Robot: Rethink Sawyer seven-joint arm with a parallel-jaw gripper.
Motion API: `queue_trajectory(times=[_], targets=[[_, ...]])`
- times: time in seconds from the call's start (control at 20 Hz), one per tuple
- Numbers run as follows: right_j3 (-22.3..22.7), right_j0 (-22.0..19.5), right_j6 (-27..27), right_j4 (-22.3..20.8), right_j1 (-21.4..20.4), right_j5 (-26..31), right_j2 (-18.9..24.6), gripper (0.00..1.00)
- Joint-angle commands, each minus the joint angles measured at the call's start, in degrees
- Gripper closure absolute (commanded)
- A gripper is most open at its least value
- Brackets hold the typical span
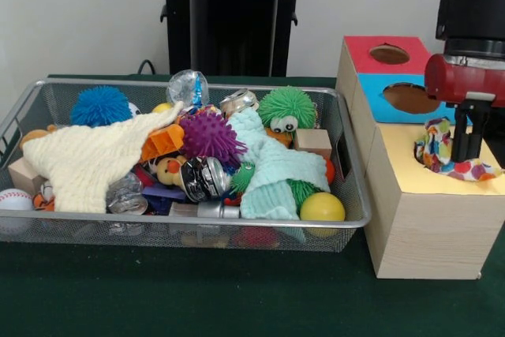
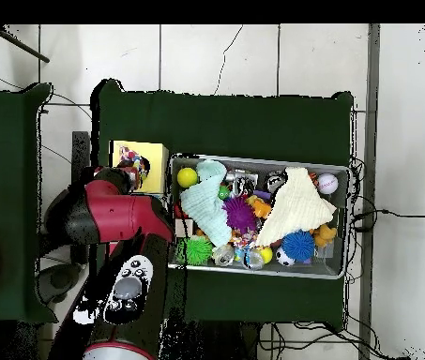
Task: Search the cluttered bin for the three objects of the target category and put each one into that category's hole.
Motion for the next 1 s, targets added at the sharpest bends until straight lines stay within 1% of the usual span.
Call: queue_trajectory(times=[0.05,0.15,0.2,0.4,0.65,0.8,1.0], targets=[[-1.2,-2.5,5.5,-3.9,7.9,-2.2,1.1,1.00],[-1.3,-2.5,4.3,-5.1,9.3,-2.4,0.4,1.00],[-1.3,-2.7,3.4,-5.9,9.7,-1.4,0.5,1.00],[-0.5,-4.4,1.3,-9.7,10.3,-2.6,1.1,1.00],[-1.1,-5.4,1.6,-12.7,11.2,-3.7,1.9,1.00],[-1.6,-5.8,2.4,-13.8,12.1,-4.3,2.1,1.00],[-2.2,-6.1,2.6,-14.7,13.2,-3.7,2.4,1.00]])
